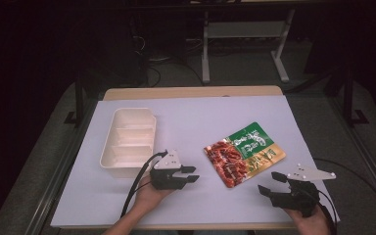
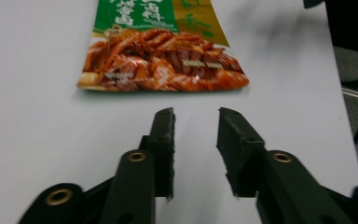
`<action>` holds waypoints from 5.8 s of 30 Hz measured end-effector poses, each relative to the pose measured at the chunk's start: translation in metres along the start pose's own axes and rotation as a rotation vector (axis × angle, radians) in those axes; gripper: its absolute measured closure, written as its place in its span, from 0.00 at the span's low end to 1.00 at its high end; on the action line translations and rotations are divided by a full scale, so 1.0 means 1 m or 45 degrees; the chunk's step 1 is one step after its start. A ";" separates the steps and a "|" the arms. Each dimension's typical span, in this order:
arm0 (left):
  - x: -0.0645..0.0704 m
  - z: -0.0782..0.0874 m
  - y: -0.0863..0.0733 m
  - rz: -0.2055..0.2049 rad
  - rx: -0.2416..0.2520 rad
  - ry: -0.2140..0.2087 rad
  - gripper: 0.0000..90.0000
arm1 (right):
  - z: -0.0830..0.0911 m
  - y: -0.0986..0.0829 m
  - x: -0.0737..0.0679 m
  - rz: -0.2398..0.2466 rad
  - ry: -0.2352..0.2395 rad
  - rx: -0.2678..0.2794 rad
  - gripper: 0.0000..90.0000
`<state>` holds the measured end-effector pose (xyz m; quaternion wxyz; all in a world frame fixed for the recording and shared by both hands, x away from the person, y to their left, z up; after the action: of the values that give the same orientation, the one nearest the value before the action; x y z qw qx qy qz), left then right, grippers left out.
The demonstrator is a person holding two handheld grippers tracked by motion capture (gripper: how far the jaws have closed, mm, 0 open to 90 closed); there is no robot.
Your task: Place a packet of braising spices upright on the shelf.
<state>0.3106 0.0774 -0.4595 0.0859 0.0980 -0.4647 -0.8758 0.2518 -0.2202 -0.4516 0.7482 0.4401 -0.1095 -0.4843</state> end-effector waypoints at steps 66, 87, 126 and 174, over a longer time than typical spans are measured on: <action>-0.055 -0.101 0.025 0.046 -0.325 0.080 1.00 | -0.020 0.023 0.092 -0.254 -0.204 -0.075 0.24; -0.054 -0.101 0.024 0.053 -0.318 0.085 1.00 | -0.044 0.028 0.101 -0.332 -0.155 -0.121 0.33; -0.053 -0.100 0.023 0.055 -0.281 0.103 1.00 | -0.085 0.043 0.084 -0.484 0.038 -0.138 0.96; 0.034 0.019 -0.005 -0.057 -0.046 -0.046 0.55 | -0.048 0.170 -0.018 -0.016 0.113 0.001 1.00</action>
<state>0.2728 0.0872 -0.4564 0.0598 0.0909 -0.4480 -0.8874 0.3778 -0.1545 -0.3449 0.7491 0.4623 -0.0737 -0.4688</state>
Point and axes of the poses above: each handheld gripper's, and its own axes: z roughly backward along the jaws, y roughly out of its top, x roughly to its right, the point moved 6 cm from there along -z, roughly forward along the jaws, and after that the axes turned 10 degrees about -z, right-handed, at the moved point
